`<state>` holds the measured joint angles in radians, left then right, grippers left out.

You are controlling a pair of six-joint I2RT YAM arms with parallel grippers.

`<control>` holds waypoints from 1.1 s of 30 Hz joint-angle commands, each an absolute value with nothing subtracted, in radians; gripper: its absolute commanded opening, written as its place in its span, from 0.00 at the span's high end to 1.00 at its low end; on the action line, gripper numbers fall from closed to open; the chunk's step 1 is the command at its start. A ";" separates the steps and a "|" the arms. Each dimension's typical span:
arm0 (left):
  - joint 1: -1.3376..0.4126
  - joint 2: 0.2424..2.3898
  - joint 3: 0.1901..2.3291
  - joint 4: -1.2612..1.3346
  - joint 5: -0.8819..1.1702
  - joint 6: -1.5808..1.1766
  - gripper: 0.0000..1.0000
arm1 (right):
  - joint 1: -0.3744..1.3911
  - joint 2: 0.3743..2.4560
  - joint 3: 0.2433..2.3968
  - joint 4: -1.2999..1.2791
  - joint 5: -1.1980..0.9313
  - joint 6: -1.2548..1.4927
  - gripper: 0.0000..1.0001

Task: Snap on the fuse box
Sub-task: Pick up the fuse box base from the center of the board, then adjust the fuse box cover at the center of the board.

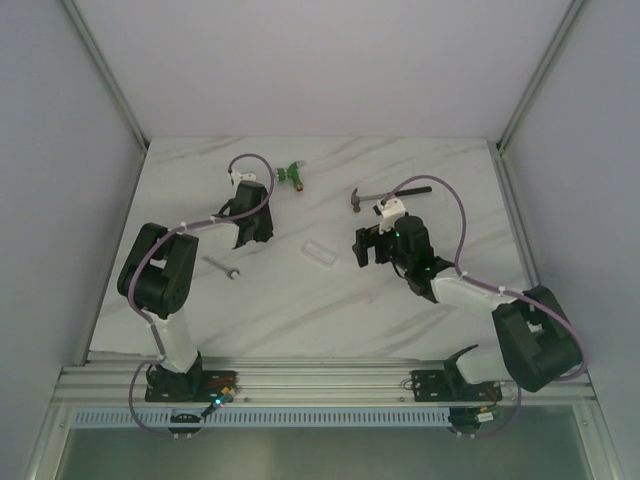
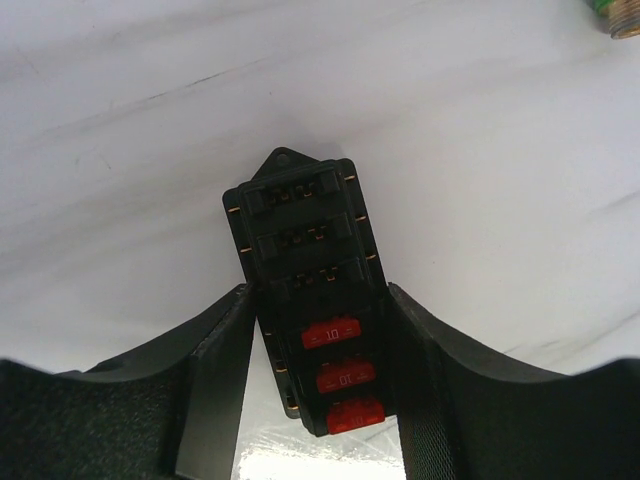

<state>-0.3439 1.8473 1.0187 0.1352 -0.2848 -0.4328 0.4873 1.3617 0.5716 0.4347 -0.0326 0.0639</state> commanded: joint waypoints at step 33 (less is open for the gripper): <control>-0.425 1.447 0.847 -0.019 -0.095 -0.348 0.65 | 0.686 2.081 1.132 0.505 0.132 0.206 0.18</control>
<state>-0.3996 1.4868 0.8658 -0.0204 -0.1352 -0.3500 0.6827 1.9896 1.0424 0.5030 -0.0055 0.1562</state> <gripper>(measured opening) 0.600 0.839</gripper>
